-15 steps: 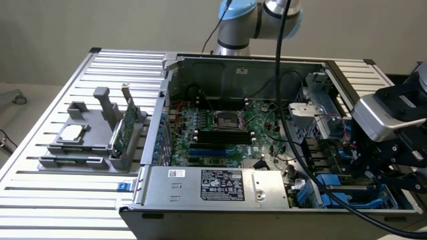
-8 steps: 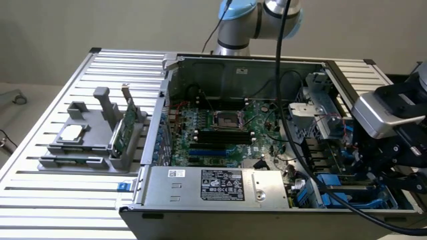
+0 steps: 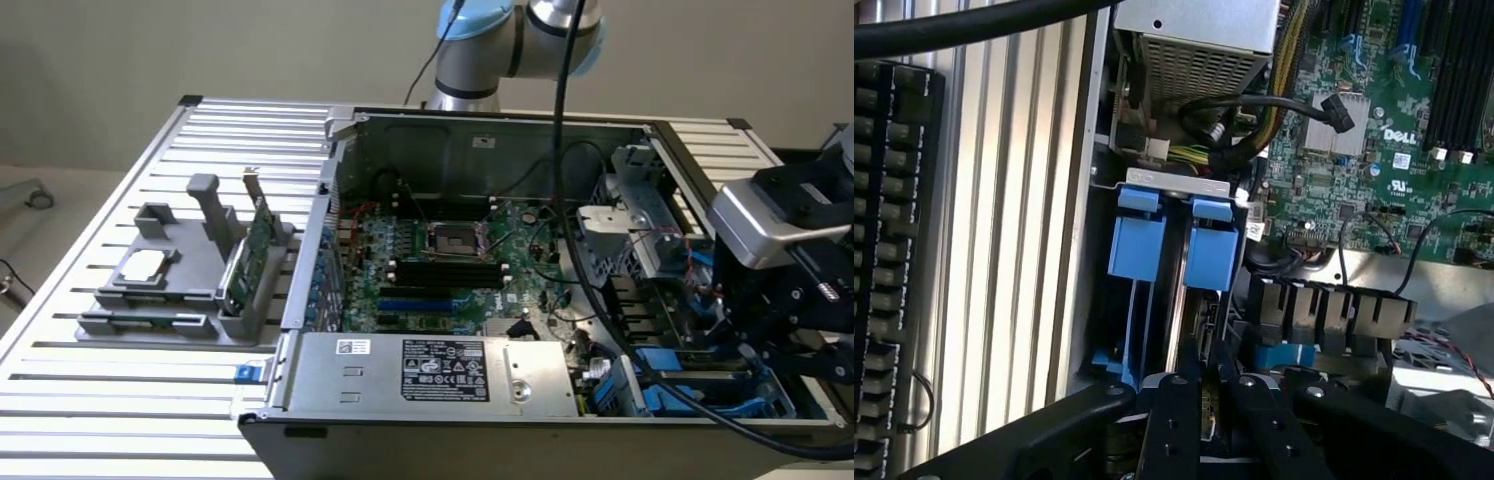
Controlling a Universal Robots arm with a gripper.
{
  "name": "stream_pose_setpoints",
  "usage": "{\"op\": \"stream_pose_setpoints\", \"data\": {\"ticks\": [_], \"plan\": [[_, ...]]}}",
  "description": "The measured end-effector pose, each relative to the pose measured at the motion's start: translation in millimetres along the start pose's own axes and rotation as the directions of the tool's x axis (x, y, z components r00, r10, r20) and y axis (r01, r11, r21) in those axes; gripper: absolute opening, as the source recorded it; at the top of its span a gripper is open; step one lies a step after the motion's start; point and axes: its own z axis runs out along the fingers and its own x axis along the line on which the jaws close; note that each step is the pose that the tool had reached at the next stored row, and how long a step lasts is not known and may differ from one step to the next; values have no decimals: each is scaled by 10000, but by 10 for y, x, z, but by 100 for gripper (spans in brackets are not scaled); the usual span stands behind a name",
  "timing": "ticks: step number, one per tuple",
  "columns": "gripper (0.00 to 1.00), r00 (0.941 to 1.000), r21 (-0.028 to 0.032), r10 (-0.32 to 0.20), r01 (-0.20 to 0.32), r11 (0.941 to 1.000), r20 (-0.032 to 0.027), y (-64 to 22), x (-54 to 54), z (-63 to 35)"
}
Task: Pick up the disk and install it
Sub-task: 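Insert the first disk wire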
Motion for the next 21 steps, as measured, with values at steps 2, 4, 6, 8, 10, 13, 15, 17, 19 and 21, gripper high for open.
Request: {"op": "stream_pose_setpoints", "data": {"ticks": [2, 4, 6, 8, 10, 13, 15, 17, 19, 21], "plan": [[17, 9999, -5, 114, -114, 9999, -75, -1, 0, 5], [17, 9996, -9, 233, -233, 9997, -149, -2, 1, 13], [17, 9993, -20, 324, -324, 9995, -212, -2, 0, 17], [17, 9989, -70, 376, -378, 9993, -271, -3, -3, 20], [17, 9986, -185, 417, -423, 9989, -311, -3, -9, 24], [17, 9984, -323, 466, -477, 9983, -332, -4, -27, 25], [17, 9981, -350, 513, -525, 9980, -333, -5, -41, 26], [17, 9978, -365, 573, -585, 9976, -334, -8, -54, 27], [17, 9973, -372, 645, -657, 9971, -338, -10, -65, 27], [17, 9968, -373, 716, -729, 9966, -343, -18, -74, 27]]}}
